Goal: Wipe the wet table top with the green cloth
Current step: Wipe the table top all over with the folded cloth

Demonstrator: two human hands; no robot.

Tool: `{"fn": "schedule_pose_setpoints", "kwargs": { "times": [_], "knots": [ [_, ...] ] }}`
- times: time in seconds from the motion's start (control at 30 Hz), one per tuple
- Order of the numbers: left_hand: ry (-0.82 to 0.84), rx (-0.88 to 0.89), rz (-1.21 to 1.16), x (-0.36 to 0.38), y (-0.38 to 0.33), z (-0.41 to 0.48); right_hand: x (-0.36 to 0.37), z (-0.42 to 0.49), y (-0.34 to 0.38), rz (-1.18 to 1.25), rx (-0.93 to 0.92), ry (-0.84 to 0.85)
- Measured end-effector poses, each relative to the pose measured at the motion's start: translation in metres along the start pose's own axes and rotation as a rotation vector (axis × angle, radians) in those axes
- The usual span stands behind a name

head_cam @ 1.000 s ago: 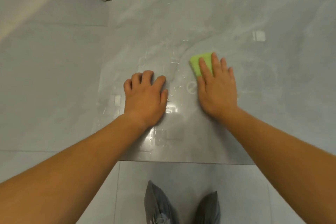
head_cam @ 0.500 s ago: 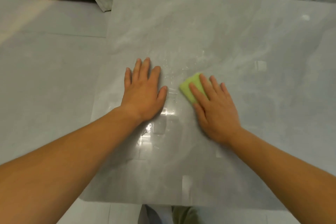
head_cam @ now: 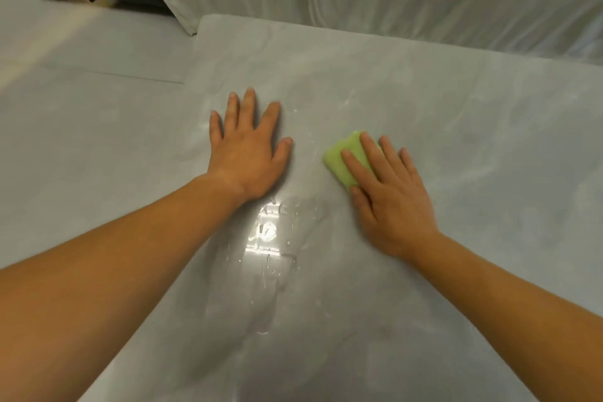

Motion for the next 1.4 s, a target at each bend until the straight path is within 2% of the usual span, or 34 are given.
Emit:
{"fn": "schedule_pose_setpoints", "kwargs": {
  "times": [0.1,0.2,0.27,0.33,0.4,0.47,0.57,0.63,0.7,0.77,0.83,0.87,0.97,1.03,1.07,1.17,1.23,1.4],
  "knots": [
    [0.010,-0.012,0.013,0.000,0.004,0.011,-0.015,0.026,-0.030,-0.026,-0.049,0.046],
    [-0.047,-0.029,0.008,-0.004,0.004,0.019,-0.044,0.092,-0.069,0.007,0.163,-0.065],
    [-0.077,-0.038,0.013,-0.005,0.002,0.019,-0.049,0.118,-0.069,0.026,0.239,-0.115],
    [-0.094,-0.030,0.020,-0.004,0.000,0.016,-0.037,0.118,-0.045,-0.011,0.120,-0.084],
    [-0.096,-0.023,0.015,-0.004,-0.001,0.015,-0.024,0.103,-0.025,-0.040,-0.063,0.018],
    [-0.089,-0.013,0.022,-0.004,-0.001,0.015,-0.027,0.113,-0.033,-0.043,-0.109,0.073],
    [-0.090,-0.003,0.041,-0.003,0.000,0.015,-0.048,0.168,-0.060,-0.012,0.118,-0.037],
    [-0.101,-0.010,0.038,-0.004,0.001,0.016,-0.049,0.186,-0.049,-0.006,0.173,-0.090],
    [-0.106,-0.015,0.025,-0.005,0.000,0.016,-0.035,0.176,-0.017,-0.028,0.027,-0.063],
    [-0.101,-0.018,0.024,-0.004,-0.001,0.016,-0.018,0.148,0.009,-0.064,-0.187,0.039],
    [-0.096,-0.018,0.022,-0.004,0.000,0.016,-0.015,0.143,0.009,-0.085,-0.278,0.128],
    [-0.095,-0.015,0.017,-0.004,0.001,0.016,-0.019,0.155,0.002,-0.085,-0.254,0.120],
    [-0.100,-0.006,0.005,-0.004,0.001,0.017,-0.039,0.205,-0.029,-0.032,0.030,-0.005],
    [-0.097,-0.017,-0.014,-0.004,0.002,0.017,-0.038,0.208,-0.023,-0.026,0.132,-0.054],
    [-0.095,-0.023,-0.034,-0.004,0.003,0.017,-0.033,0.199,-0.011,-0.037,0.099,-0.057],
    [-0.093,-0.003,-0.107,-0.009,0.006,0.014,-0.010,0.148,0.030,-0.064,-0.199,0.071],
    [-0.094,0.024,-0.127,-0.013,0.011,0.006,-0.008,0.142,0.030,-0.081,-0.281,0.139],
    [-0.061,0.023,-0.142,-0.006,0.028,-0.034,-0.024,0.176,0.000,0.012,0.091,-0.037]
  ]
}}
Point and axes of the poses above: each hand's wrist, its own z-axis towards the middle knuckle, its own x-axis out of the palm, y = z × x, the point moved 10 cm from there along z, towards the middle knuckle, and after that the axes turned 9 degrees about z, right-handed, at the moved point
